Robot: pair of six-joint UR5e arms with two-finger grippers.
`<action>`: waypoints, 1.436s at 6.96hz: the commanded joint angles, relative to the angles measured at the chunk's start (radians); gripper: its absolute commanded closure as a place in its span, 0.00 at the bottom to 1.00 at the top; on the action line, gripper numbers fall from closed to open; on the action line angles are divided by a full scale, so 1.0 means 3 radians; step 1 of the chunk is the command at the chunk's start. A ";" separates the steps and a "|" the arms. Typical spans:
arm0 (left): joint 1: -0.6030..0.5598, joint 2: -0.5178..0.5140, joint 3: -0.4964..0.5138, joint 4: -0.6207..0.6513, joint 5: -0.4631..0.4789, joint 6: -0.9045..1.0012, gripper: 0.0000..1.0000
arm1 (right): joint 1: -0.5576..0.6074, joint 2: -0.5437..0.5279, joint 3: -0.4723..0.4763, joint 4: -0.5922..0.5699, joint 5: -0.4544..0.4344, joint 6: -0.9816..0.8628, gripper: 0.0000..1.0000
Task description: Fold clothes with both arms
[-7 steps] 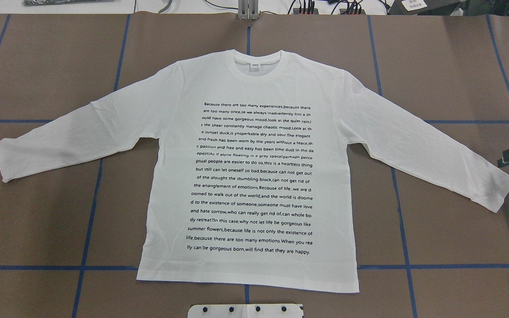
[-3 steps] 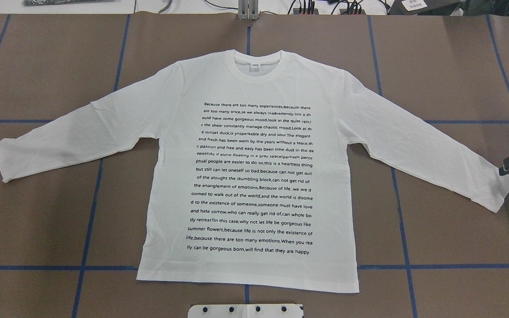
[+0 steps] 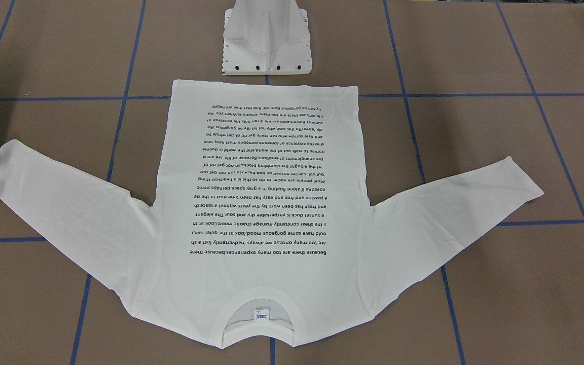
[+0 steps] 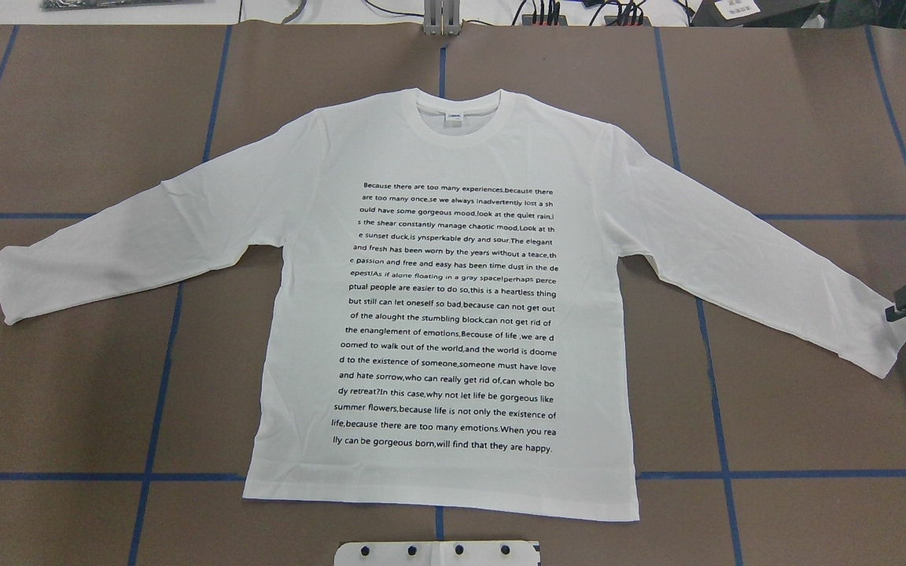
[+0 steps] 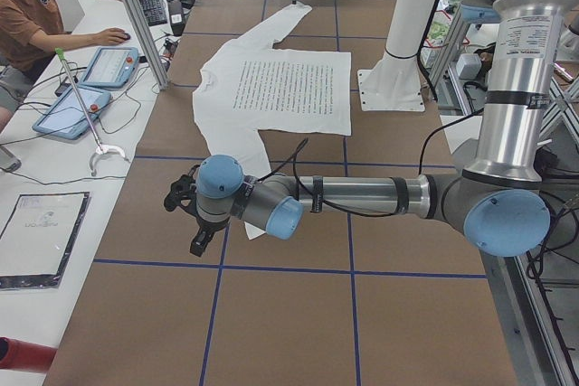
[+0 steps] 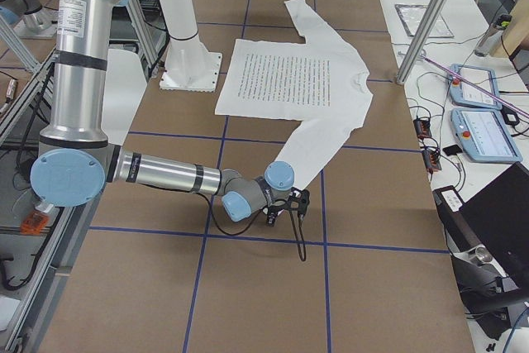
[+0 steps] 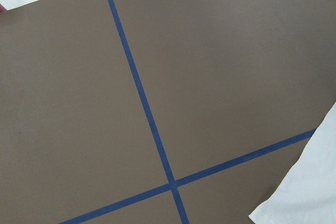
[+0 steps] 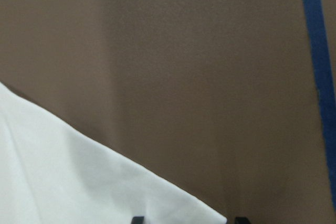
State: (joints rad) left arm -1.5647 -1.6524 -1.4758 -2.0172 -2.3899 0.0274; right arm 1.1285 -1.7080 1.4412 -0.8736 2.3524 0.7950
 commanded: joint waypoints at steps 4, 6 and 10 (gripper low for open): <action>0.0000 -0.0004 0.0000 0.0000 0.0000 -0.0004 0.00 | 0.0012 -0.0095 0.0089 0.0008 0.0018 -0.0001 1.00; 0.0000 -0.0004 -0.0025 0.0000 -0.0005 -0.0004 0.00 | 0.0012 -0.0050 0.0446 0.0002 0.0018 0.0410 1.00; 0.0000 -0.0004 -0.0020 0.0005 -0.0010 -0.0010 0.00 | -0.0207 0.1052 0.0576 -0.0059 0.0089 0.1959 1.00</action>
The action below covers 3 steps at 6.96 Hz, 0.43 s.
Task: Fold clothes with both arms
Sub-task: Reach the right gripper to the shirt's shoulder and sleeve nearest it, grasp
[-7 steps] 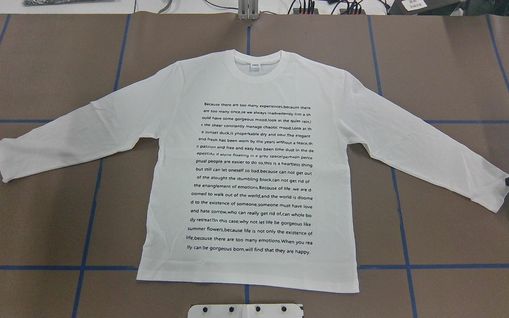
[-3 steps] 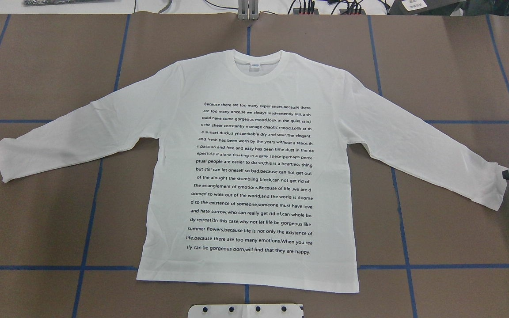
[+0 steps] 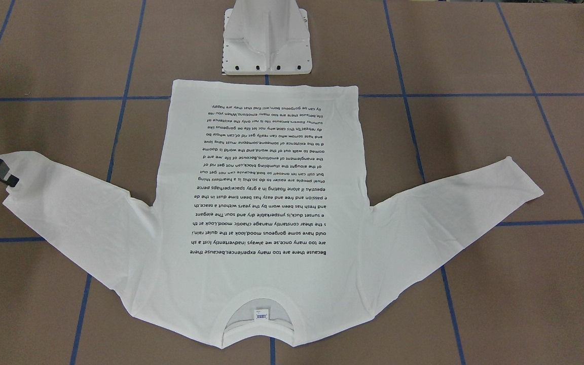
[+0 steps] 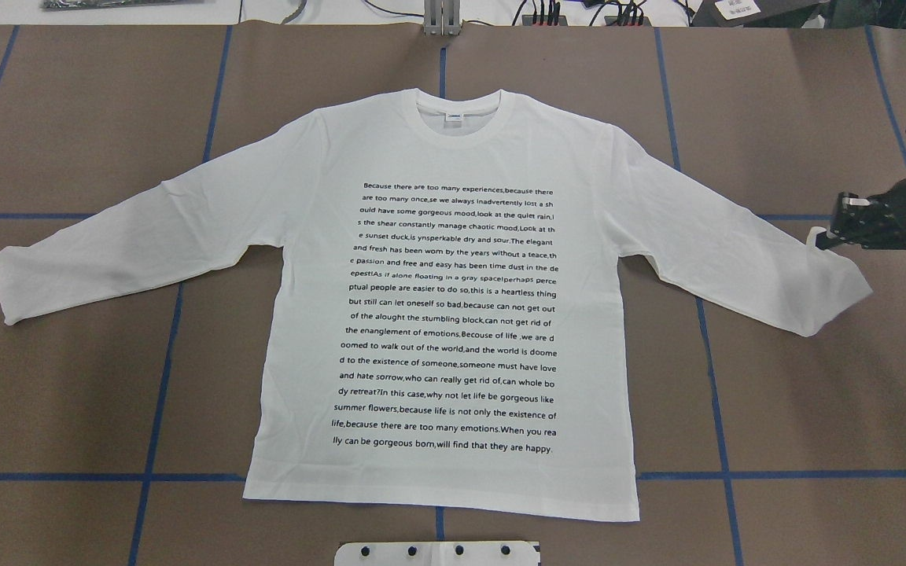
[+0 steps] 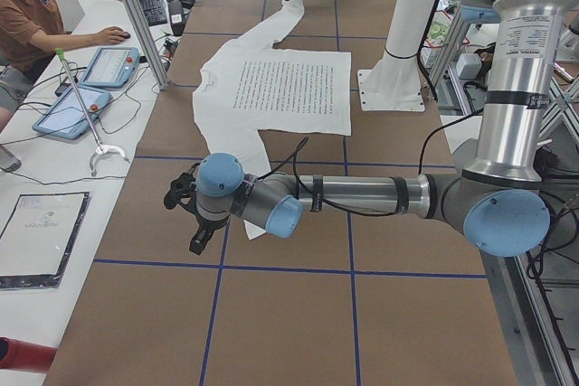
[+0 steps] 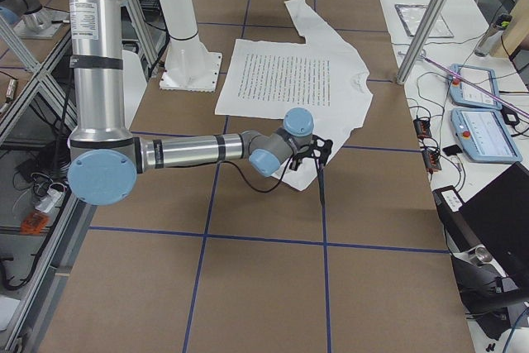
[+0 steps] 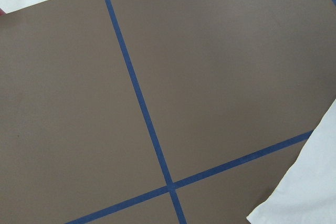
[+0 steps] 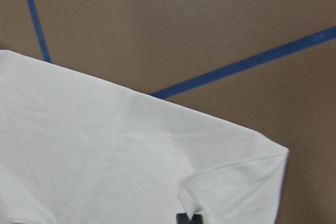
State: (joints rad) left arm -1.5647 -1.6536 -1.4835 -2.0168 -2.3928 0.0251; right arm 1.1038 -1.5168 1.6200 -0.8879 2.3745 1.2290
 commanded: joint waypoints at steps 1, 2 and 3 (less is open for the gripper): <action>0.0000 0.0000 0.0006 0.0004 -0.0006 0.0008 0.00 | -0.0242 0.0879 -0.0132 -0.0046 -0.0009 0.1047 1.00; 0.0000 0.0005 0.0016 -0.0001 -0.0021 0.0008 0.00 | -0.0355 0.1309 -0.0255 -0.0168 -0.0060 0.1386 1.00; 0.0000 0.0005 0.0031 -0.0001 -0.0021 0.0008 0.00 | -0.0644 0.1880 -0.0403 -0.0402 -0.0532 0.1779 1.00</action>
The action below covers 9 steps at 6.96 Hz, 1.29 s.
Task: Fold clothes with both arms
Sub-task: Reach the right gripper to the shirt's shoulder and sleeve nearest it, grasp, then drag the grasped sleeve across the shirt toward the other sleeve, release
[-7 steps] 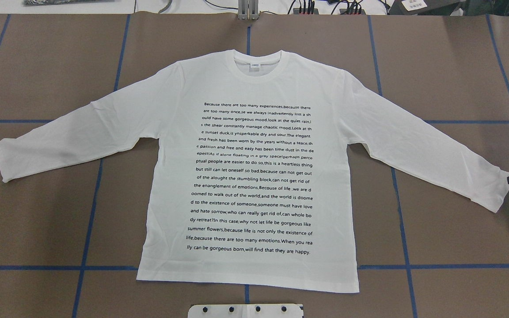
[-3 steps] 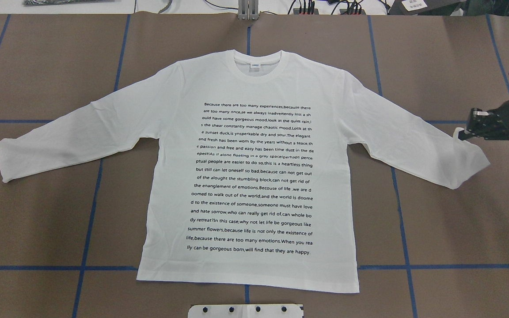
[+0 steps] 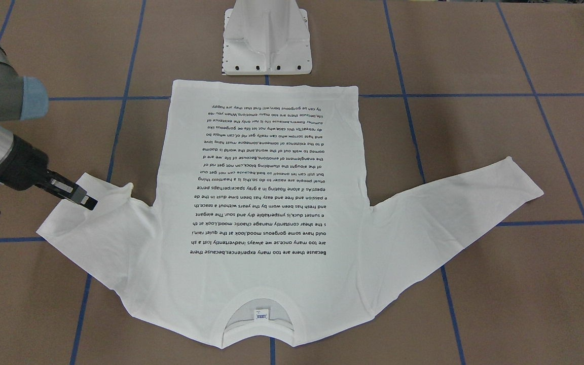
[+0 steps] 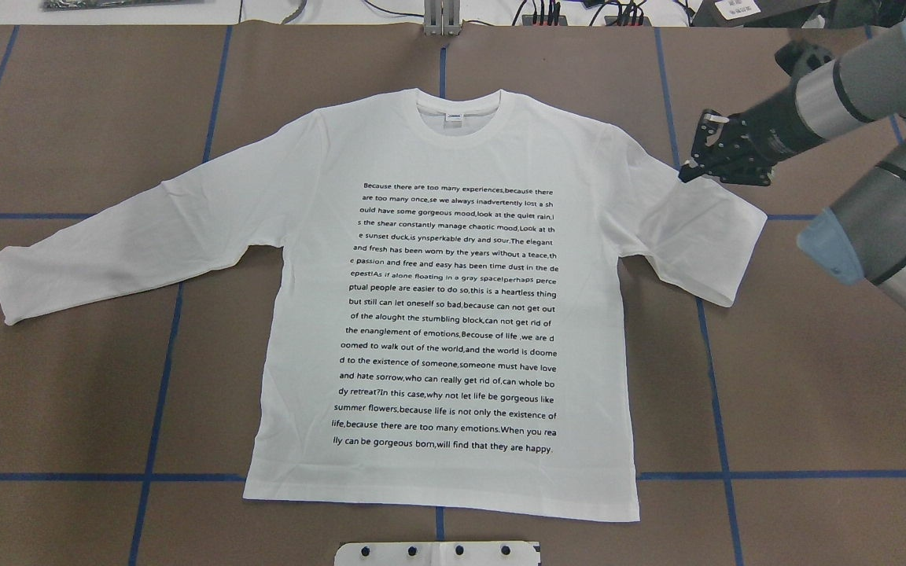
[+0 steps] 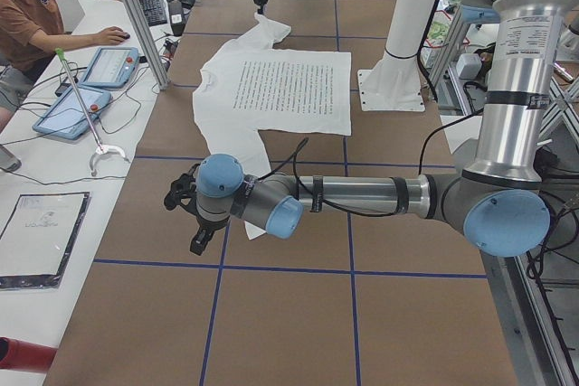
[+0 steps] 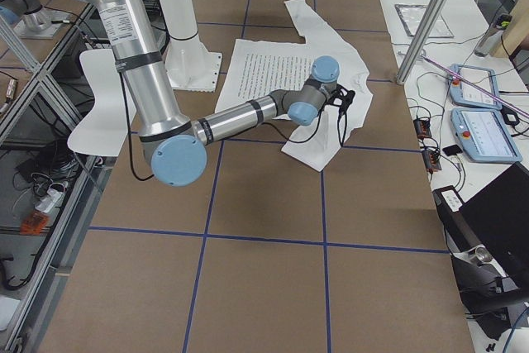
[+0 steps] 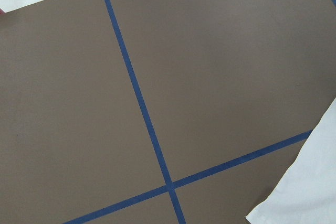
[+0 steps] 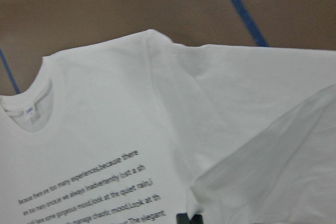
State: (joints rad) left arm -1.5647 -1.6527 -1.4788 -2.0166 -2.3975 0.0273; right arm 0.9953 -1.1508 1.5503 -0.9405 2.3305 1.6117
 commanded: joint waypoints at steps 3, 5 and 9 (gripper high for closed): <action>-0.0005 0.0007 0.0015 -0.0002 -0.0016 0.0006 0.00 | -0.1362 0.2282 -0.1297 -0.0286 -0.1793 0.0983 1.00; -0.0005 0.0038 0.0000 -0.0002 -0.0016 0.0011 0.00 | -0.1634 0.2450 -0.1495 -0.0037 -0.1954 0.0978 1.00; -0.0005 0.0058 -0.0020 -0.0007 -0.0016 0.0011 0.00 | -0.1697 0.2563 -0.1747 0.0021 -0.2113 0.0978 1.00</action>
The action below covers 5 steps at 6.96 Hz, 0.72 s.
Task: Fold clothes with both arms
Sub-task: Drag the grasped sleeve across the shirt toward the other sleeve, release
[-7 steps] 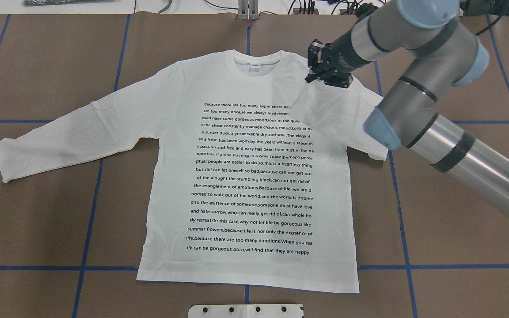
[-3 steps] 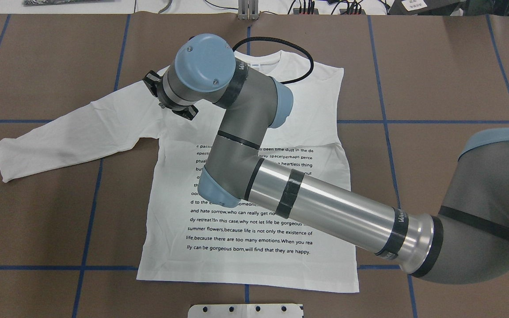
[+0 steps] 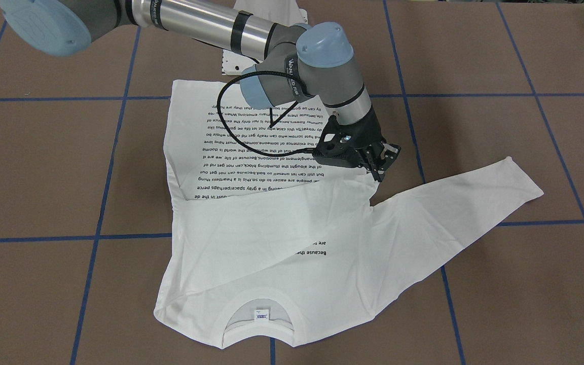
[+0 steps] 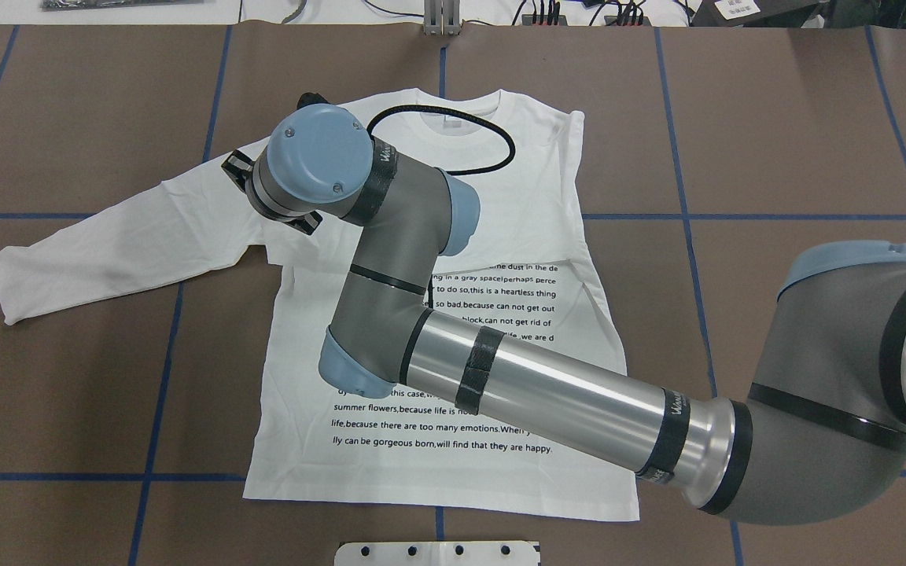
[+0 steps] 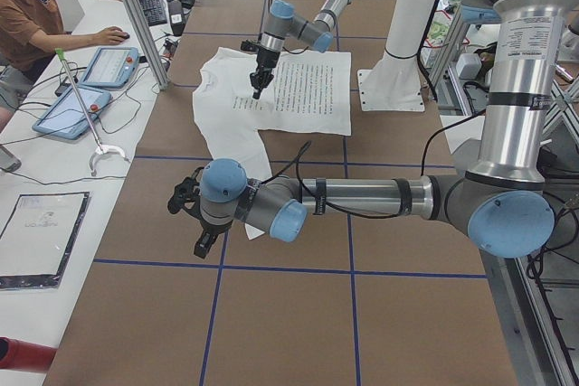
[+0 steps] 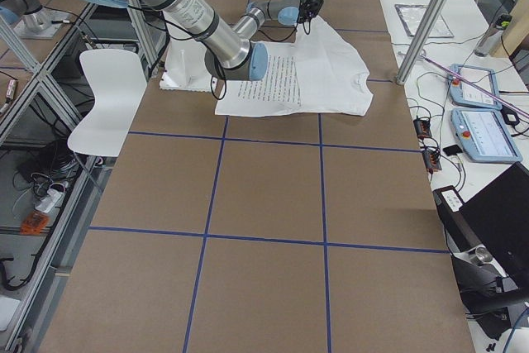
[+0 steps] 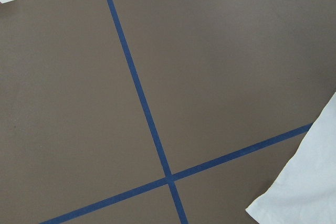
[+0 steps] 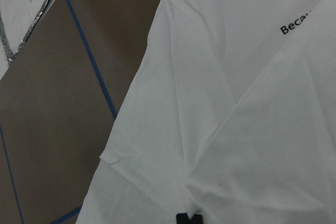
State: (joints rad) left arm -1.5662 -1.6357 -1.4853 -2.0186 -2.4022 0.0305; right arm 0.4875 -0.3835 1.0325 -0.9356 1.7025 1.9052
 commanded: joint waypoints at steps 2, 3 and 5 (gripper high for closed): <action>0.0000 0.0001 0.0006 0.0000 0.0000 -0.0010 0.00 | -0.0004 0.0015 -0.0082 0.0010 -0.0132 -0.0010 0.02; 0.0005 0.0001 0.0011 0.0005 0.0000 -0.0010 0.00 | -0.0004 0.0086 -0.0163 0.0005 -0.0142 -0.0010 0.01; 0.0097 -0.0019 0.0138 -0.0031 -0.0005 -0.0233 0.00 | 0.0036 0.0006 -0.0048 -0.0010 -0.0153 0.0020 0.01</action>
State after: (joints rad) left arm -1.5545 -1.6366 -1.4669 -2.0193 -2.4026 0.0096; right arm 0.4892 -0.3641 0.9943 -0.9359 1.6590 1.9058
